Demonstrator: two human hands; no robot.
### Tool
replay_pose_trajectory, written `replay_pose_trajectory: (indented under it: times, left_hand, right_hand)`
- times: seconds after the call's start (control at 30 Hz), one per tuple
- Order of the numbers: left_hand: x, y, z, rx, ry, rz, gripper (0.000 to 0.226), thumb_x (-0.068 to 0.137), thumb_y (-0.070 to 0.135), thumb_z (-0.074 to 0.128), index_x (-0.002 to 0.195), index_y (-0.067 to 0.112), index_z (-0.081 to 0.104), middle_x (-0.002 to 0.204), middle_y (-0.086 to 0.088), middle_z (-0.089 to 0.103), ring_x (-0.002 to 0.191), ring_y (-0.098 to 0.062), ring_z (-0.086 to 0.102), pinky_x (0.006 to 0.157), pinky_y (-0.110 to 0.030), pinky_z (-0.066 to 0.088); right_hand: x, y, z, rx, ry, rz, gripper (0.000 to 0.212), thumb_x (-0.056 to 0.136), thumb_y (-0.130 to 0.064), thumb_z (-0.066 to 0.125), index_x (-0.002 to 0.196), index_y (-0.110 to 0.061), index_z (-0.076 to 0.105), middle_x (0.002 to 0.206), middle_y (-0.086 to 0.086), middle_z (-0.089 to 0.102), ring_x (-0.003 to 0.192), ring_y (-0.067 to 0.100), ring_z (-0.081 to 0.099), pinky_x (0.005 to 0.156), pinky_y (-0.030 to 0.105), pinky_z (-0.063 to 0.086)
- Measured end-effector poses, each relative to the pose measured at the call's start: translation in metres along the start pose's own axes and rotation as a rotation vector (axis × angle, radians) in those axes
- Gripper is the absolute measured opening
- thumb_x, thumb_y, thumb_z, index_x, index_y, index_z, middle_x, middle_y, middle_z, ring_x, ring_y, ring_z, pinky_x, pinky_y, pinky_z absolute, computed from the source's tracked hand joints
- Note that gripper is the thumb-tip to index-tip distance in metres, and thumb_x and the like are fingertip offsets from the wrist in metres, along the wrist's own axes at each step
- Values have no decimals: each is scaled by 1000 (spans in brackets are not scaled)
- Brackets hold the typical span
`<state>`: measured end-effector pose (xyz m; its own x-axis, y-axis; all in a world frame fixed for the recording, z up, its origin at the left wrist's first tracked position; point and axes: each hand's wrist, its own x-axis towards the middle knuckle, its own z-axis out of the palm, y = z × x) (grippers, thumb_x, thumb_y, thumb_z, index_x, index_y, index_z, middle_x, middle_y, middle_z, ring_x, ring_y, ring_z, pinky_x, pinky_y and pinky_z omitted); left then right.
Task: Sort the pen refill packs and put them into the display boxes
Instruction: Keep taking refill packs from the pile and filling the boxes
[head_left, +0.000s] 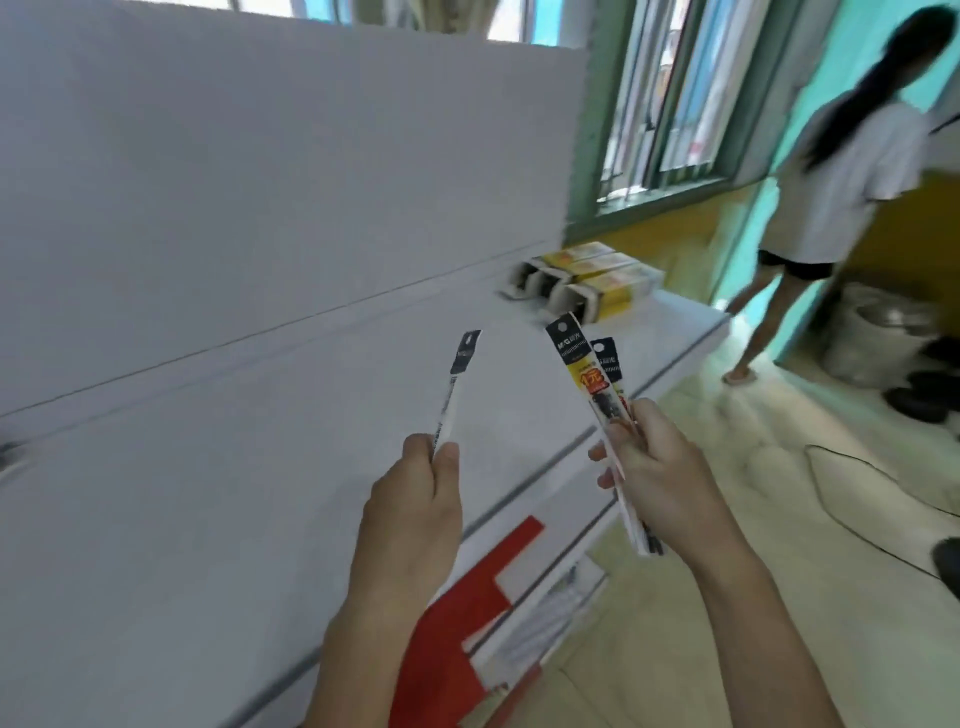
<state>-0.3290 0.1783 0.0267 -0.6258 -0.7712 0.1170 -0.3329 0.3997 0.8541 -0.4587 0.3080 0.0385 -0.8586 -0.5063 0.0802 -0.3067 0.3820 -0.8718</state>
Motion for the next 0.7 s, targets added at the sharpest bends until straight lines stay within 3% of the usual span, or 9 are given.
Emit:
replay_pose_trajectory:
  times: [0.13,0.23,0.4,0.53,0.63,0.7]
  left_hand:
    - [14,37,84,-82,-85,27,27,97,34,34,83,17,50,66,2,53,61,-14,48,54,-29,35]
    - [24,59,127,-86,-150,46,19,92,39,44,87,22,53,67,1,54,60,-13,50,51,-24,37]
    - [64,85,176,-15,-111,75,15,85,31,61,95,21,55,64,2,55,61,-9,55,48,-13,36]
    - [114,95,200,77,-12,86,14,84,32,62,91,20,58,69,9,58,67,-7,56,53,-17,37]
    - [159,102,215,154,51,40,24,84,39,62,96,18,57,89,4,61,82,-16,56,66,-24,40]
    - [185,107,225,265,75,-5,34,83,44,61,102,16,54,99,0,57,84,-20,53,69,-29,40]
  right_hand:
    - [23,46,-66,-15,83,43,22,96,-23,38,84,-33,54,79,-3,62,61,16,51,60,33,44]
    - [35,70,-103,-26,108,78,24,96,-24,38,83,-35,55,76,0,62,59,13,50,58,31,41]
    - [70,100,-134,19,147,115,17,95,-24,42,87,-31,55,75,-1,64,58,15,52,56,33,44]
    - [122,112,-142,-3,138,95,18,95,-23,44,85,-26,59,75,-2,65,60,13,57,55,28,45]
    - [173,113,-146,-47,126,37,19,94,-25,46,83,-15,59,74,8,63,66,20,61,60,42,49]
    - [206,111,-149,-53,114,0,22,93,-26,47,84,-9,58,77,15,61,70,25,61,62,43,51]
